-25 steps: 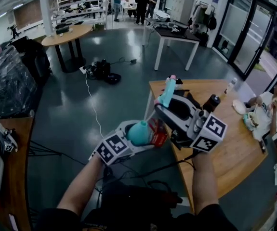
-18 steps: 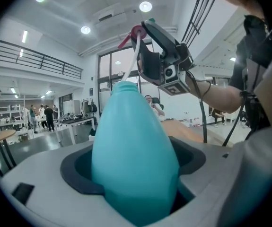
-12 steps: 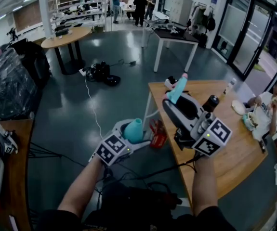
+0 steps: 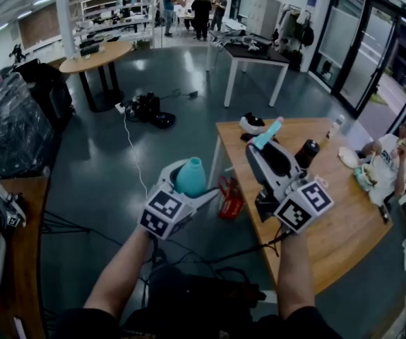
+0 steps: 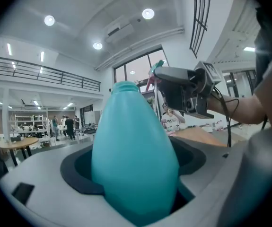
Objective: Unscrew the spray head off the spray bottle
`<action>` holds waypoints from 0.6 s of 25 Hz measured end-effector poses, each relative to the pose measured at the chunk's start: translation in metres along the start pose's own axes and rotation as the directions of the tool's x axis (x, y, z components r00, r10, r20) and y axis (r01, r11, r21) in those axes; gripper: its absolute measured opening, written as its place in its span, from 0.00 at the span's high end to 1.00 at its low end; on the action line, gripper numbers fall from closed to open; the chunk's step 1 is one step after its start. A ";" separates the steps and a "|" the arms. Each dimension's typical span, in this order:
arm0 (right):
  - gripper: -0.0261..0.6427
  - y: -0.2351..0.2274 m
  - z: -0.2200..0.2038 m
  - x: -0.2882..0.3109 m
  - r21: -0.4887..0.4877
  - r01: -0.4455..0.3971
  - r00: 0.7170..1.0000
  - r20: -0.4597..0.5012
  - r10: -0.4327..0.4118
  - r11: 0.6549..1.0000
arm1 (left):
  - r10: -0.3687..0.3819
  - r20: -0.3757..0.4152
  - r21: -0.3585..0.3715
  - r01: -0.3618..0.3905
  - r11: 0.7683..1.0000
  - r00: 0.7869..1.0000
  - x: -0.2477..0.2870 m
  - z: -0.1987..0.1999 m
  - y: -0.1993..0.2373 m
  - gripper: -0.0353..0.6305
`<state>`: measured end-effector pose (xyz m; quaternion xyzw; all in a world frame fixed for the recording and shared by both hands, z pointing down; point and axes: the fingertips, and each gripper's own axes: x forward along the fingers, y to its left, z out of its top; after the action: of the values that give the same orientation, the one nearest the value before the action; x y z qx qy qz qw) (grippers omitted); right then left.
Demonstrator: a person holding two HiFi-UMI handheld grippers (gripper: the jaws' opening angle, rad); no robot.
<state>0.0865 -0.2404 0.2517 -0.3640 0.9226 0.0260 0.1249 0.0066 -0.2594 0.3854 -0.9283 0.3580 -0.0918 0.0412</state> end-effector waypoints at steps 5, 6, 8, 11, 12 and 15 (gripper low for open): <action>0.75 -0.011 -0.020 0.000 -0.021 0.082 0.996 -0.036 -0.083 0.996 | 0.039 0.020 -0.013 -0.039 0.999 0.999 -0.002 0.010 0.008 0.31; 0.75 -0.013 -0.024 0.000 -0.023 0.098 0.994 -0.045 -0.099 0.995 | 0.044 0.021 -0.017 -0.044 0.999 0.999 -0.002 0.011 0.009 0.31; 0.75 -0.017 -0.032 -0.001 -0.027 0.135 0.989 -0.065 -0.136 0.990 | 0.052 0.027 -0.021 -0.051 0.998 0.998 -0.002 0.014 0.011 0.31; 0.75 -0.018 -0.040 -0.001 -0.044 0.169 0.981 -0.085 -0.172 0.985 | 0.055 0.037 -0.022 -0.054 0.998 0.998 -0.003 0.020 0.014 0.31; 0.75 -0.018 -0.043 -0.002 -0.046 0.175 0.980 -0.088 -0.179 0.983 | 0.054 0.039 -0.022 -0.053 0.998 0.998 -0.003 0.022 0.014 0.31; 0.75 -0.019 -0.053 -0.004 -0.044 0.187 0.977 -0.093 -0.191 0.981 | 0.049 0.048 -0.018 -0.048 0.999 0.998 -0.002 0.026 0.013 0.31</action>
<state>0.0911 -0.2585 0.3045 -0.4531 0.8882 0.0126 0.0755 0.0017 -0.2675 0.3581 -0.9216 0.3799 -0.0653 0.0443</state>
